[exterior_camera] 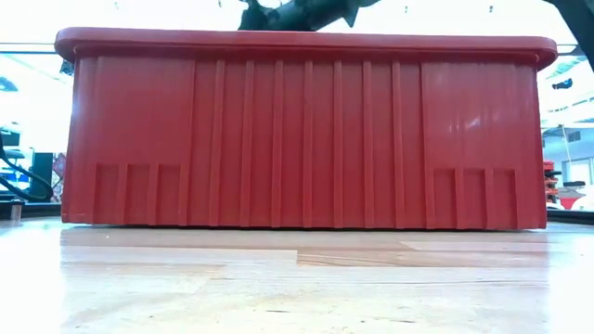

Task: Pick and place slides into bin
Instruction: Put the pink slide into the red bin

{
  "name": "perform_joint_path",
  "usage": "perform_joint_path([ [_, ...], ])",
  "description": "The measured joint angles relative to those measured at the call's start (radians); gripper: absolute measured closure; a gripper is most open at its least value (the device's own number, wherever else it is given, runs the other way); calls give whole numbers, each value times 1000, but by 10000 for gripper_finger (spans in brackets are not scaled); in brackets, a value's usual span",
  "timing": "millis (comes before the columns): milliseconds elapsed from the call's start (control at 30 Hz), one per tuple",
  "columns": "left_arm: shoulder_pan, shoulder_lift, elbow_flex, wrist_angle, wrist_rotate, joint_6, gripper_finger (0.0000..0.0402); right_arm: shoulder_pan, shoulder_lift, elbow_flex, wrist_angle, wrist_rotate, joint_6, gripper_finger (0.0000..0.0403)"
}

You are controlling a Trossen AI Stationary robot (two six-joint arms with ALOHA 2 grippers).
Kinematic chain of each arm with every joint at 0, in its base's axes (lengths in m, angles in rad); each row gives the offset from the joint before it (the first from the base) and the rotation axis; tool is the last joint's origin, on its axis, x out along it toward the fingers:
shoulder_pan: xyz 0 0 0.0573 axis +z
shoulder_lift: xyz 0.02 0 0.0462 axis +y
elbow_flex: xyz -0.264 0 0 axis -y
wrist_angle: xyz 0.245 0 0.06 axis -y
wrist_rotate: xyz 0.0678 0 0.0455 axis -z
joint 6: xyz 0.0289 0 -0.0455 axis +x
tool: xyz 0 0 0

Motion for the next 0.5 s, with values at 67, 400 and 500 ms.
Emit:
perform_joint_path([
  [67,0,-4,0,0,0,23,263,-10,26,0,4,1,-18,336],
  [400,3,-7,0,-1,-15,60,284,-53,130,2,74,27,-78,333],
  [500,3,-9,0,-1,-16,61,289,-63,168,3,74,9,-65,337],
])
